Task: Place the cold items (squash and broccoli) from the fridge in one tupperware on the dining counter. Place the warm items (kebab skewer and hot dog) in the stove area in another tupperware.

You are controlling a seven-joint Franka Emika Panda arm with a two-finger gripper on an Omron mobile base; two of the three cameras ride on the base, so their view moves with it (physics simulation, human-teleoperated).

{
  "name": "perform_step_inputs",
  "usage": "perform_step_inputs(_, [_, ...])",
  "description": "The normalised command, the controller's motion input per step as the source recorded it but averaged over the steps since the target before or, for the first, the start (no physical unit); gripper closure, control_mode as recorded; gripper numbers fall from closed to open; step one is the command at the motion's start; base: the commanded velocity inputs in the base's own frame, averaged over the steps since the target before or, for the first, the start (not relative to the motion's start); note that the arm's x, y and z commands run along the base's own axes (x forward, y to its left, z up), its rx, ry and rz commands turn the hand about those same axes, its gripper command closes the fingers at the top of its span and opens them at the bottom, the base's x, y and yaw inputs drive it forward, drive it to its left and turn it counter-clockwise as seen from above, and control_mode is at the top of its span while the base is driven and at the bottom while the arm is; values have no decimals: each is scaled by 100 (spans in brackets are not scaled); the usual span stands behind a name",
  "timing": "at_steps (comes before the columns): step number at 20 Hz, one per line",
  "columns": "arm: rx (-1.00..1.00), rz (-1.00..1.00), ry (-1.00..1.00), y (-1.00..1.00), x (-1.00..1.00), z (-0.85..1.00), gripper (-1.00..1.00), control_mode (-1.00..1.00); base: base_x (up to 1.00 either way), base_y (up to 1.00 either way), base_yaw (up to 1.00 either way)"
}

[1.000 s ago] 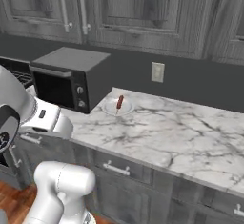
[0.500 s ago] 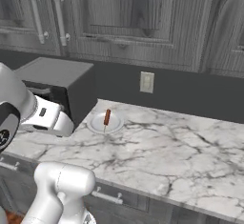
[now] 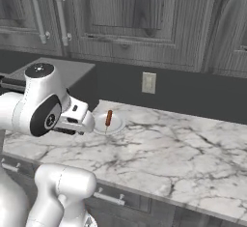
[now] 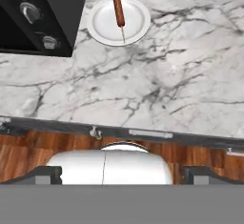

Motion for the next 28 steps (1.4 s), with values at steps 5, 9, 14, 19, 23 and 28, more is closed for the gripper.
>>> perform_step_inputs(5, [0, 3, -5, 3, 93, -62, -100, -100, 0, 0, 0])
perform_step_inputs(9, [0, 9, -3, 1, 87, -59, -100, -100, 0, 0, 0])
perform_step_inputs(14, [0, 13, -1, 1, 87, -55, -100, -100, 0, 0, 0])
perform_step_inputs(19, [0, 16, 0, 0, 76, -50, -100, -100, 0, 0, 0])
perform_step_inputs(23, [-2, 2, 2, 0, 59, -33, -100, -100, 0, 0, 0])
perform_step_inputs(28, [0, 0, 5, 0, 60, -13, -100, -100, 0, 0, 0])
